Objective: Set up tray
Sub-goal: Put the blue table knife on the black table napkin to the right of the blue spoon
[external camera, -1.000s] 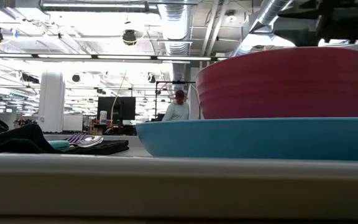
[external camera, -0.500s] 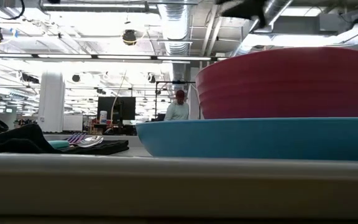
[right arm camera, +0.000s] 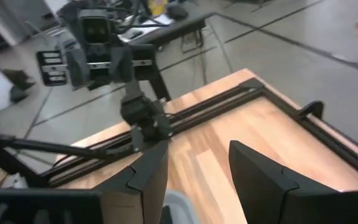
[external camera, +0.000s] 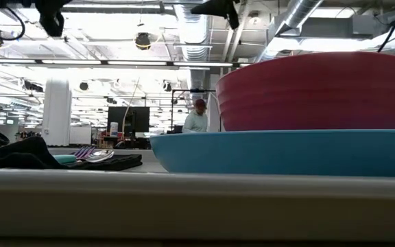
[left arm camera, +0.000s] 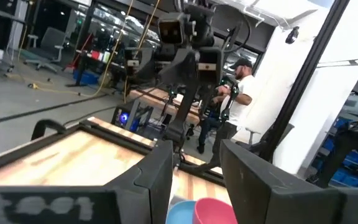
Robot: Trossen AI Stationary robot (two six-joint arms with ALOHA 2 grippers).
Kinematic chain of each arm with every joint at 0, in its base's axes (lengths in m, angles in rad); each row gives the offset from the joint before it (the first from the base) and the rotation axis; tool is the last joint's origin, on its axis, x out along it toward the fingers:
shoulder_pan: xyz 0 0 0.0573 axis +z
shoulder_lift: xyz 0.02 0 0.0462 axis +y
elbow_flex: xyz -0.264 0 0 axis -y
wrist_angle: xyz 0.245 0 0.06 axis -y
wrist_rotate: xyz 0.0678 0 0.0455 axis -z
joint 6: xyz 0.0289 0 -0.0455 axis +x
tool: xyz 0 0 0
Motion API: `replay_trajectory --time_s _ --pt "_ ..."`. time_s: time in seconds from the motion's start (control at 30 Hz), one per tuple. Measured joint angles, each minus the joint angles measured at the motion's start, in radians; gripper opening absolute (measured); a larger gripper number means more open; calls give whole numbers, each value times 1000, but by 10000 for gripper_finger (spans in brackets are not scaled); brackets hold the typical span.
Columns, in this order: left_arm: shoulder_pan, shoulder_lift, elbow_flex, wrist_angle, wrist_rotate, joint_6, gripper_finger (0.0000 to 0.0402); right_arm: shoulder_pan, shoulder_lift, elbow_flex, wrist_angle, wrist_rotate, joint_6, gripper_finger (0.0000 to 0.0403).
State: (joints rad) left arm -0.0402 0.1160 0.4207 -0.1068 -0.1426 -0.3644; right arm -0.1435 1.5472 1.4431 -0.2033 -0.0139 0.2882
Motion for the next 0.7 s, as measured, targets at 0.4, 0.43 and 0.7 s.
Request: replay_trajectory --time_s 0.4,0.43,0.7 --pt "0 -50 -35 -100 -97 -113 122 -37 18 20 9 -41 -8 159" --pt "0 -50 -35 -125 -98 -113 122 -38 18 20 9 -41 -8 159" --pt "0 -45 -48 -324 -95 -95 122 -43 18 20 9 -38 -7 157"
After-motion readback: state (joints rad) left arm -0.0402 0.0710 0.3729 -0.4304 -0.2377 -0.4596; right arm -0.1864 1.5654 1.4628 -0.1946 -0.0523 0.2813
